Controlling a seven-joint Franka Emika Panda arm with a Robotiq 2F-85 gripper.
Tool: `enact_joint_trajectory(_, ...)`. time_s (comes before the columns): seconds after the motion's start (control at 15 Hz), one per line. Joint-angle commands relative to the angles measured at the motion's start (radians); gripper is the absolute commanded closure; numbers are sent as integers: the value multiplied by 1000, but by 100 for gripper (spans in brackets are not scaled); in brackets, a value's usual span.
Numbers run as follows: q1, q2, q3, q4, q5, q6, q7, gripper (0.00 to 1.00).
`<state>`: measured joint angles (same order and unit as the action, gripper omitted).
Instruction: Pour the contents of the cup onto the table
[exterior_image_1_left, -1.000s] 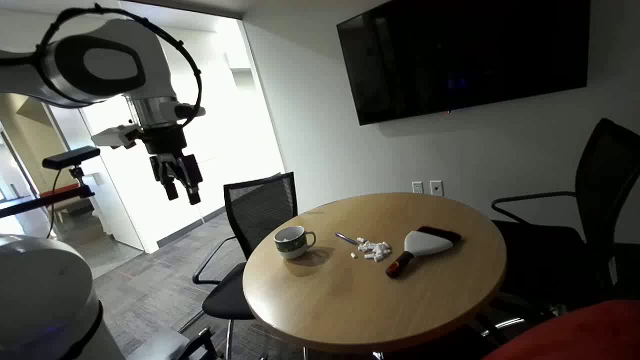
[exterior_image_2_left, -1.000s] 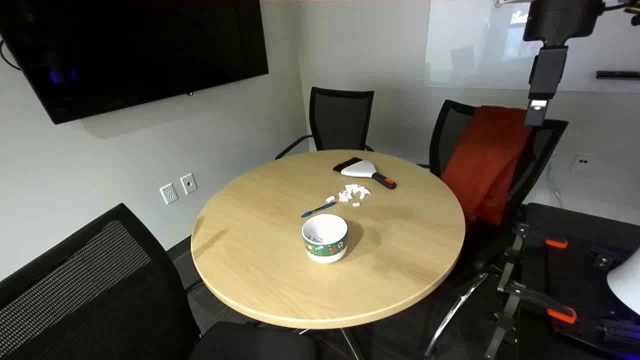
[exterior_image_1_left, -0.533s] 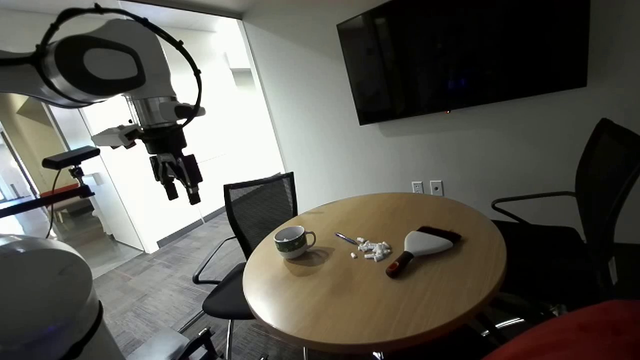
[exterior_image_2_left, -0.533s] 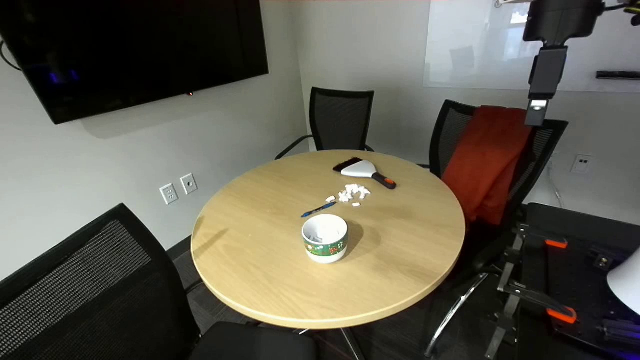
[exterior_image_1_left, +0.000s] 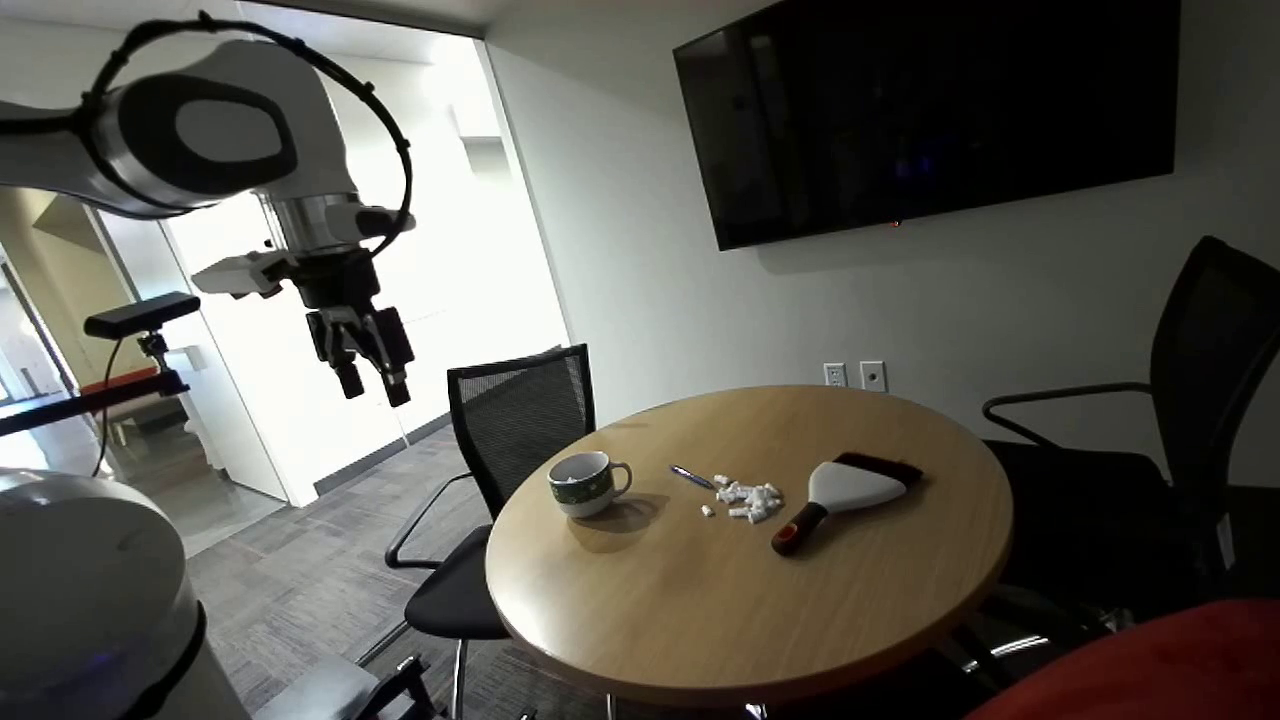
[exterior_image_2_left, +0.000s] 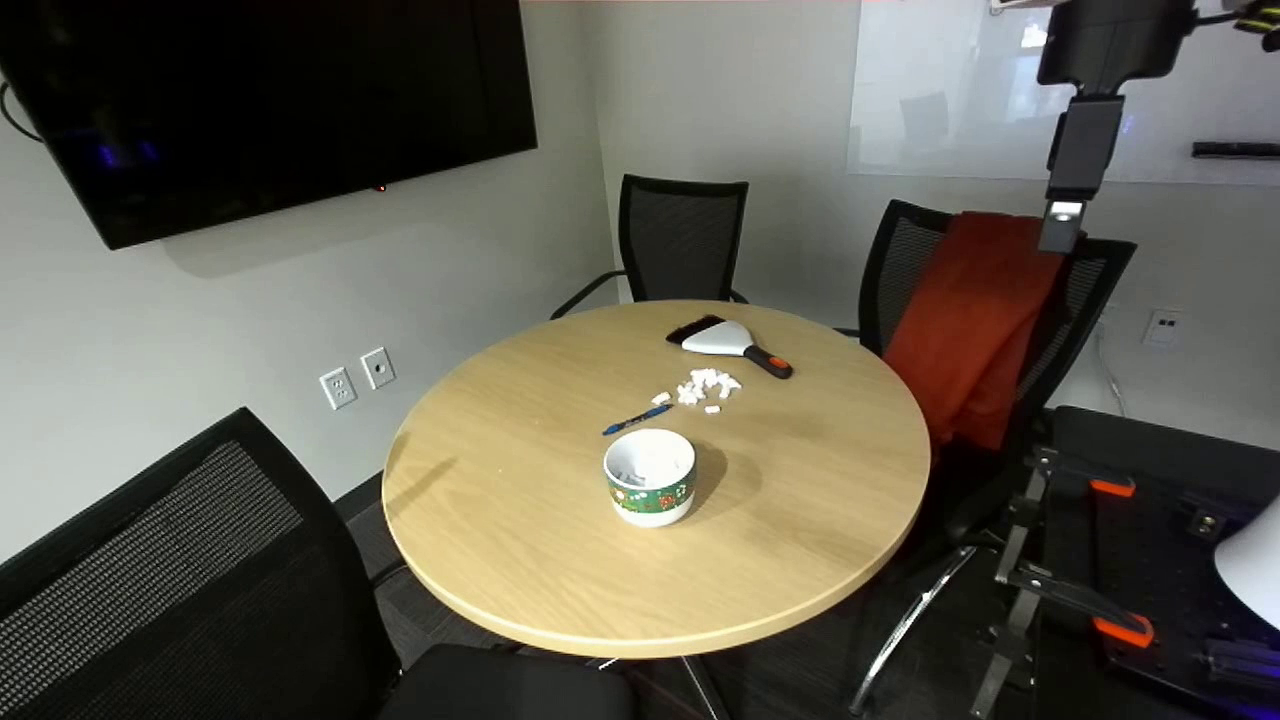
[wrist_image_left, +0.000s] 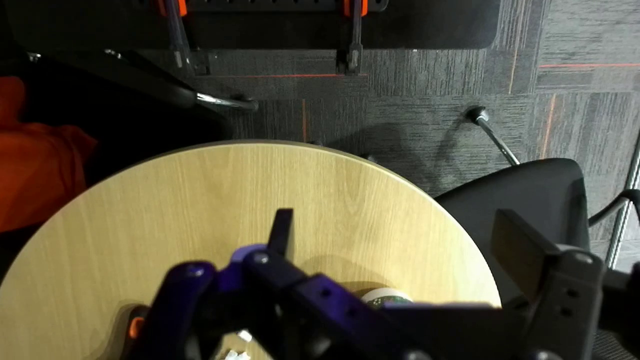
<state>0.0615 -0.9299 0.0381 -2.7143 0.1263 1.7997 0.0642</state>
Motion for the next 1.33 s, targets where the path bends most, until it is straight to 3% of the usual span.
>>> enact_joint_trajectory(0.0,-16,145,6,52,-23,104,-26,0)
enact_joint_trajectory(0.6,-85,563,-3,121,-133,570,8,0)
enact_joint_trajectory(0.8,-113,660,3,159,-184,622,47,0)
enact_joint_trajectory(0.87,-89,596,-12,112,-150,606,8,0)
enact_joint_trajectory(1.27,-96,691,-16,174,-164,611,9,0)
